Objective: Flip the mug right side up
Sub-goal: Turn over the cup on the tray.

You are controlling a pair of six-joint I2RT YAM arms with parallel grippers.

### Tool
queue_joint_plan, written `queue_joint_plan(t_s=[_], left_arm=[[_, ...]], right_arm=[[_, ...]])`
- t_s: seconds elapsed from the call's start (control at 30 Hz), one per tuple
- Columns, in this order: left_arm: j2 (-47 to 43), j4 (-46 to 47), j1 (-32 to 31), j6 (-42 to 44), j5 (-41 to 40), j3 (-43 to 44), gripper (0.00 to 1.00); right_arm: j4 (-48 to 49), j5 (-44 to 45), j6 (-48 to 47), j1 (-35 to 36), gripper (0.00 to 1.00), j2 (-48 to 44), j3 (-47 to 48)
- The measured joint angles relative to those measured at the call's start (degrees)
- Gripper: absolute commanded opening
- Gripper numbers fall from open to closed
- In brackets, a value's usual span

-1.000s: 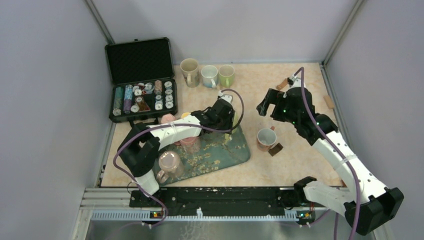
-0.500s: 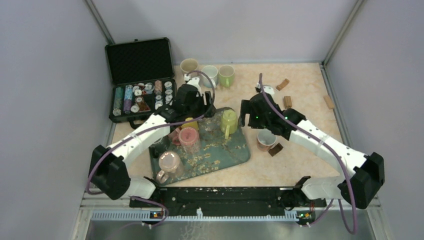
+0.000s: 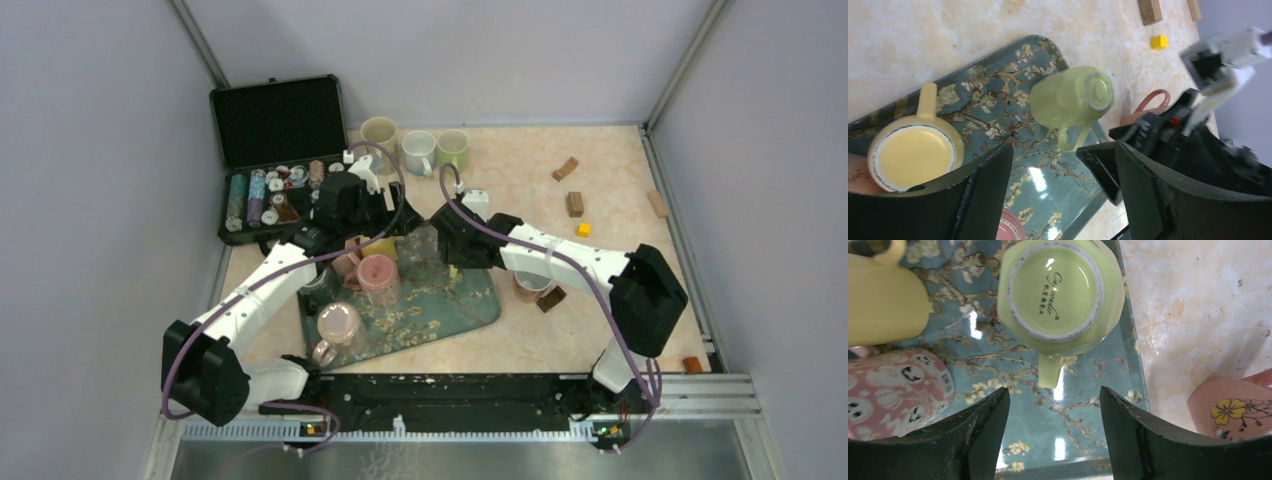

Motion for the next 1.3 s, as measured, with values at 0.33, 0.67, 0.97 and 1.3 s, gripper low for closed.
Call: queue_joint_plan(t_s=[0.33, 0.67, 0.97, 1.3], left_arm=[[-1.2, 1.5, 0.3, -0.1, 4.1, -1.2, 0.87], [-1.6, 2.7, 0.7, -0.2, 5.9, -1.2, 0.98], [-1.6, 3.1, 0.9, -0.6, 6.2, -1.3, 0.98], [-1.6, 3.8, 1.1, -2.0, 6.9, -1.3, 0.98]], right_arm=[[-0.1, 1.4, 3.2, 0.0, 0.51, 5.5, 2.0], [-0.2, 4.2, 5.2, 0.0, 0.43, 8.1, 2.9], [1.2, 4.2, 5.5, -1.1, 0.27, 9.2, 2.9], [4.1, 2.4, 4.5, -2.4, 0.0, 9.2, 2.8]])
